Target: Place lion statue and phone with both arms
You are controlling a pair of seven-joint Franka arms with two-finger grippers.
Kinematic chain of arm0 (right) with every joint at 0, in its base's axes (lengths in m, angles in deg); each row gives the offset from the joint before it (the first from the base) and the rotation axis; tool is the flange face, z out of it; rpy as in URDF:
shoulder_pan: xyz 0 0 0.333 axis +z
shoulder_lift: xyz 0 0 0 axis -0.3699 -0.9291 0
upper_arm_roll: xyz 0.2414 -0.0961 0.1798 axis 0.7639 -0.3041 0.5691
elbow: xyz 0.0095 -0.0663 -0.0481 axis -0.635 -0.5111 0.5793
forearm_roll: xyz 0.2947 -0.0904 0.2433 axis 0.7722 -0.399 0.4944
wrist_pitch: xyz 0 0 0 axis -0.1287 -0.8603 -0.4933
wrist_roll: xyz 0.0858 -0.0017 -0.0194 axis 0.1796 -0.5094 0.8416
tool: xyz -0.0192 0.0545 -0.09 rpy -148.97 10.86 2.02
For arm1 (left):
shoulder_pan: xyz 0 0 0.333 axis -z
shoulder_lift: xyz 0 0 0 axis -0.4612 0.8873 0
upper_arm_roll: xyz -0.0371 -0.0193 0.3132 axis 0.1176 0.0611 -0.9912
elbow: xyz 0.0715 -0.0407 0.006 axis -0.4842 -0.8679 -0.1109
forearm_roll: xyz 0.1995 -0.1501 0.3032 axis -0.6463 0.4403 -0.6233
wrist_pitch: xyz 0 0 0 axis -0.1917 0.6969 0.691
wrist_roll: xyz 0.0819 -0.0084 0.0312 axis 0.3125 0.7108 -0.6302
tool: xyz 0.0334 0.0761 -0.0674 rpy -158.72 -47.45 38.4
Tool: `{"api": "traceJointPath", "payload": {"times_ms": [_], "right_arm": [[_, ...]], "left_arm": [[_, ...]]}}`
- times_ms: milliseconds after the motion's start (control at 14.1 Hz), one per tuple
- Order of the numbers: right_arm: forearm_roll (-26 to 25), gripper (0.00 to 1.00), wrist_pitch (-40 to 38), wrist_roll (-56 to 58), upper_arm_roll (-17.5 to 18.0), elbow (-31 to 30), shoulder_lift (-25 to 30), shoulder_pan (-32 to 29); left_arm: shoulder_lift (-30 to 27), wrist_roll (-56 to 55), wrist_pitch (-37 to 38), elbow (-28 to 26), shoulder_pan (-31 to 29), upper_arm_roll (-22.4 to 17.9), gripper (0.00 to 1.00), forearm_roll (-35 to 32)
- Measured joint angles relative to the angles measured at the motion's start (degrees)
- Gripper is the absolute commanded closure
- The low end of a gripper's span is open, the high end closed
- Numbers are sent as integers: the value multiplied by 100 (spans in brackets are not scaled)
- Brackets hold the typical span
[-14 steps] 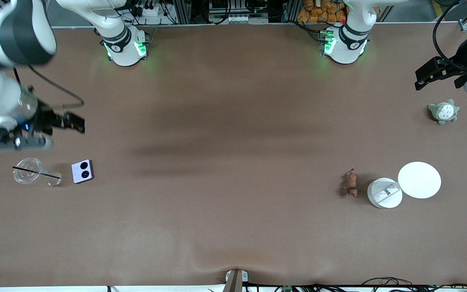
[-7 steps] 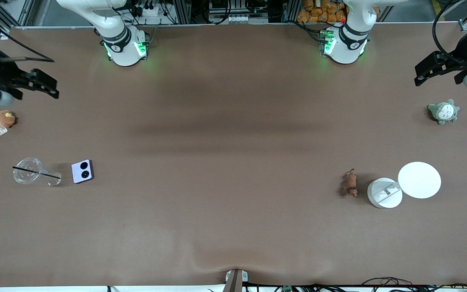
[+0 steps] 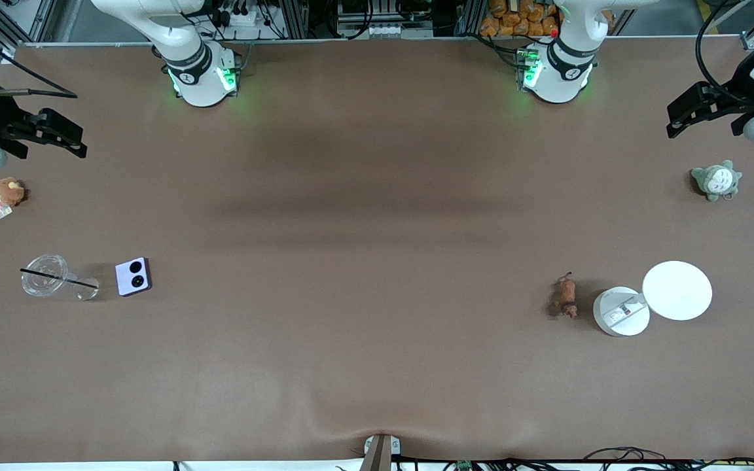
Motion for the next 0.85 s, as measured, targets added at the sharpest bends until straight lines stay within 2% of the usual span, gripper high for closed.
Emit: {"api": "traceJointPath", "payload": {"times_ms": [284,852], "right_arm": [[329,0,64,6,-190,-1,0,-5],[350,0,53,33,-233,0,0,0]], "left_arm": [[0,0,8,-1,0,-1,0,0],[0,0,117,74,-9,-11,0,87]]}}
